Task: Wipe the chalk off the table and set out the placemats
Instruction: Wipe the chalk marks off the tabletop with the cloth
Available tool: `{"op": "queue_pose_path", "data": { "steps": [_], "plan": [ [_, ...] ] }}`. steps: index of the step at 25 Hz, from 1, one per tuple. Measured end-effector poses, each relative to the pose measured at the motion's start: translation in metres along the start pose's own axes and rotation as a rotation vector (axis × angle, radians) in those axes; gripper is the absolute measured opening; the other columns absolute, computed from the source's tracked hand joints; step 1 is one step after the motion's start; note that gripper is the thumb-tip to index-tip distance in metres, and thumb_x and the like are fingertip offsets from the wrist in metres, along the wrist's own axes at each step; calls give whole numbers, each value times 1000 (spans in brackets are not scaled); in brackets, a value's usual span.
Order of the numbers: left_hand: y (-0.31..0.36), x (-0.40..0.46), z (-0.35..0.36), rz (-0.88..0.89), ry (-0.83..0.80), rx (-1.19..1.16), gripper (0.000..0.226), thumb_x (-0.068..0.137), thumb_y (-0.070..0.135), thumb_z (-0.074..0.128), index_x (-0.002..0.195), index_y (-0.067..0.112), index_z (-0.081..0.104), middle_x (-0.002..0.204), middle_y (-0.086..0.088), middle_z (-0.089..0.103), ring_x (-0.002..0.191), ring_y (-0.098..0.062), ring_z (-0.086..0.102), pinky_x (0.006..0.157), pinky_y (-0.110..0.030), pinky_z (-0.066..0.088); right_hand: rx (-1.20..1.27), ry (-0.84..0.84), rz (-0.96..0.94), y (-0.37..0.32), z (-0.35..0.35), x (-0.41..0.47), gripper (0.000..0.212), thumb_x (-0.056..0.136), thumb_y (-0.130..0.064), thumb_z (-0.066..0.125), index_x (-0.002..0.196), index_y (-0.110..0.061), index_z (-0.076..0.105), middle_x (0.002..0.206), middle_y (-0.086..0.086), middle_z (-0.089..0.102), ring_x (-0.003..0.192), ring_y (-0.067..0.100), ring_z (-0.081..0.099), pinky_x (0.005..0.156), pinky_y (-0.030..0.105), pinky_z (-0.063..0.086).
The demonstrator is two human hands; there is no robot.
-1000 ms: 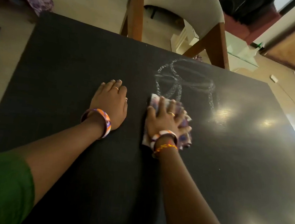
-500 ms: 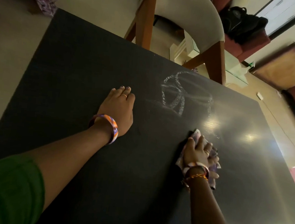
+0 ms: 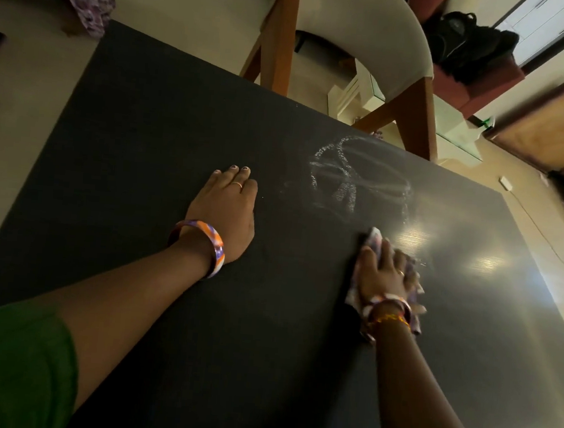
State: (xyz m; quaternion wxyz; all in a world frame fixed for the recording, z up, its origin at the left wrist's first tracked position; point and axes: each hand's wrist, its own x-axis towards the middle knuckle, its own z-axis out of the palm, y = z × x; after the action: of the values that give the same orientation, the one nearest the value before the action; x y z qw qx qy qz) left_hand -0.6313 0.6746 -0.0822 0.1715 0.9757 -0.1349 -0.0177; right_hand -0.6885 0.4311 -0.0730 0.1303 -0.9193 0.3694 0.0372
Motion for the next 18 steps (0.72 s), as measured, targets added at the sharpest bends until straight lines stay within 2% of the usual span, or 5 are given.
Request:
{"op": "queue_pose_path", "data": {
  "steps": [2,4,9,12,18],
  "plan": [
    [2,1,-1,1,-17,35,54,96,22,39,146,8,22,155,-11,18,144,-25,14,118,-38,13,29,-3,137,20,-10,-5,57,94,-59,24,148,-47,12,160,-13,-1,146,29,-10,107,69,-7],
    [4,1,-1,6,-28,56,56,96,22,40,146,7,21,155,-12,17,144,-26,13,117,-39,12,25,-1,150,3,-5,-6,57,95,-55,25,149,-42,11,160,-7,-1,145,35,-10,108,67,-7],
    [2,2,-1,17,-20,32,55,96,22,39,146,7,21,155,-12,15,144,-25,11,118,-37,10,-54,-89,-297,-118,43,-25,57,95,-55,25,149,-42,12,160,-7,-1,144,36,-14,103,71,-11],
    [0,0,-2,23,-17,16,53,97,23,36,146,9,21,155,-10,16,144,-23,11,119,-36,11,-89,-92,-445,-129,42,-18,56,94,-57,24,148,-45,13,160,-9,3,145,33,-10,104,70,-10],
    [1,1,-1,4,-25,34,55,97,22,38,147,9,20,155,-10,15,144,-24,12,118,-37,11,-30,7,28,10,-5,4,55,92,-60,21,146,-50,13,159,-12,6,145,31,-1,107,70,-3]
  ]
}}
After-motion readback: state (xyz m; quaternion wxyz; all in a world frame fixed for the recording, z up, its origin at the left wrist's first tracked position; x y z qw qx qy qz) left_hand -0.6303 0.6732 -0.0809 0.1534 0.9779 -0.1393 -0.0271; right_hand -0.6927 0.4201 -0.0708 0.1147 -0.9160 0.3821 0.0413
